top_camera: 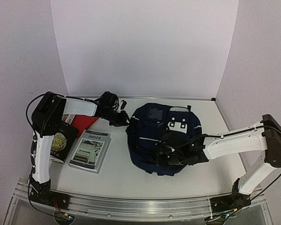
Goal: Pack the student bag
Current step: Unzip the student bag at the center of the board.
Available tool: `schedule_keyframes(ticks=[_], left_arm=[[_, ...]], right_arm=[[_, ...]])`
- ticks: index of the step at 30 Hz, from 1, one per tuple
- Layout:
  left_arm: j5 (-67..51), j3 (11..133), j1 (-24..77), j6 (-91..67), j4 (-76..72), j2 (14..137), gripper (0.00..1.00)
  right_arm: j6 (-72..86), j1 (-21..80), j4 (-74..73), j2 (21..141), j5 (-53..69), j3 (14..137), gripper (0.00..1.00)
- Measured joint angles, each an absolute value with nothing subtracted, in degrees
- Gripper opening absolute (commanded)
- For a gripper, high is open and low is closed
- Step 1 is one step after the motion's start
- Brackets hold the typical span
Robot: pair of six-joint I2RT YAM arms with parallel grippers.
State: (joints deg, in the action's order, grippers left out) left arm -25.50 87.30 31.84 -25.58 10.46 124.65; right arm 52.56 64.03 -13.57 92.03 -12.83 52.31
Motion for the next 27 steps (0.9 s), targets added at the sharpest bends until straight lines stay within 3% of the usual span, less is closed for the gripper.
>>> schedule_keyframes(ticks=[2, 5, 10, 14, 22, 24, 27], left_arm=[[-23.58, 88.05, 31.1, -25.24, 10.14, 124.31, 0.57], [-20.98, 86.54, 29.81, -26.23, 9.43, 121.8, 0.64], [-18.46, 75.04, 30.85, -32.01, 9.8, 110.27, 0.67], [-17.33, 67.27, 38.11, -38.86, 9.64, 103.27, 0.68], [-17.29, 59.1, 47.66, -50.89, 8.25, 101.66, 0.68], [-17.1, 59.11, 48.29, -52.46, 7.88, 101.67, 0.65], [-16.94, 59.21, 49.25, -54.19, 6.59, 102.82, 0.4]], right_arm=[[52.4, 63.93, -13.84, 91.85, -12.35, 52.18, 0.0], [52.29, 63.98, -13.74, 91.85, -11.76, 52.03, 0.0], [52.15, 63.95, -13.01, 91.94, -11.3, 52.03, 0.0], [51.64, 63.94, -12.6, 92.39, -11.29, 52.03, 0.0], [50.9, 63.94, -11.32, 93.3, -11.21, 52.05, 0.0], [50.83, 63.94, -11.09, 93.38, -11.14, 52.05, 0.0], [50.81, 63.94, -10.82, 93.43, -11.11, 52.05, 0.0]])
